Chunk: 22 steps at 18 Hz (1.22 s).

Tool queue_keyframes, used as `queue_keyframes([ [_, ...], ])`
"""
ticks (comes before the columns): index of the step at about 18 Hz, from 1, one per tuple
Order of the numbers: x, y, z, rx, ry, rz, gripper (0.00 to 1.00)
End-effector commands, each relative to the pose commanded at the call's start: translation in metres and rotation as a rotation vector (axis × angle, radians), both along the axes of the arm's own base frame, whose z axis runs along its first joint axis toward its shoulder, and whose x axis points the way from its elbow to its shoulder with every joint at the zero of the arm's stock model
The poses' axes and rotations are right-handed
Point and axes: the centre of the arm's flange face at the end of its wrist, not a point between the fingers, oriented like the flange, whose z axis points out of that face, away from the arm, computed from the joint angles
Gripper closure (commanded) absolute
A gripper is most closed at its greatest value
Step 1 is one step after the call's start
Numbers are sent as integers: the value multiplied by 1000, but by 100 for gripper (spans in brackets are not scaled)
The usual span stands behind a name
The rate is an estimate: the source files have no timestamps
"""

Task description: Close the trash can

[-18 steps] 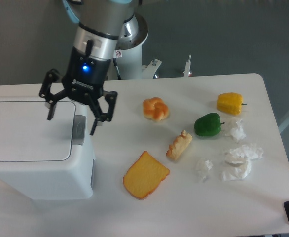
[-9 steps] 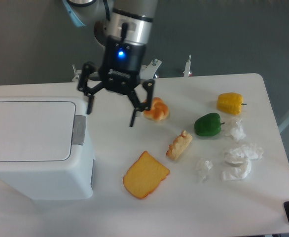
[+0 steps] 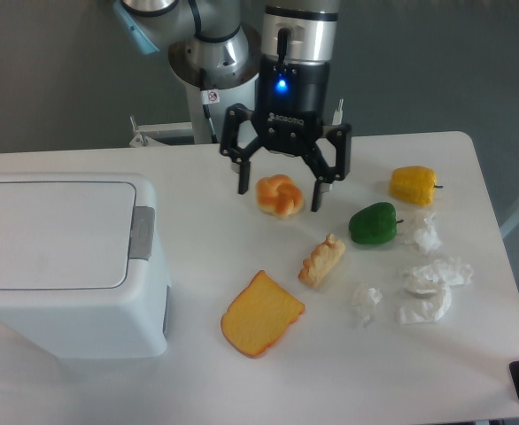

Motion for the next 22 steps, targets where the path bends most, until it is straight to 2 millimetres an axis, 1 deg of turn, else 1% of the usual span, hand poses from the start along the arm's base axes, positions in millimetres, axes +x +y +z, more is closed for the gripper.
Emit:
queue_keyframes([
  [2, -15, -16, -7, -38, 27, -15, 0],
  [4, -27, -38, -16, -122, 52, -61, 0],
  [6, -35, -58, -17, -205, 75, -106, 0],
  [8, -42, -74, -15, -231, 76, -130, 0],
  [10, -43, -84, -13, -251, 71, -157, 0],
  [13, -42, -115, -7, -298, 46, -231, 0],
  [15, -41, -132, -5, -320, 29, -272, 0],
  [17, -36, -140, -6, -324, 14, -276, 0],
  [19, -30, -142, -5, -325, 10, -276, 0],
  [22, -27, -142, -7, -321, 4, -277, 0],
])
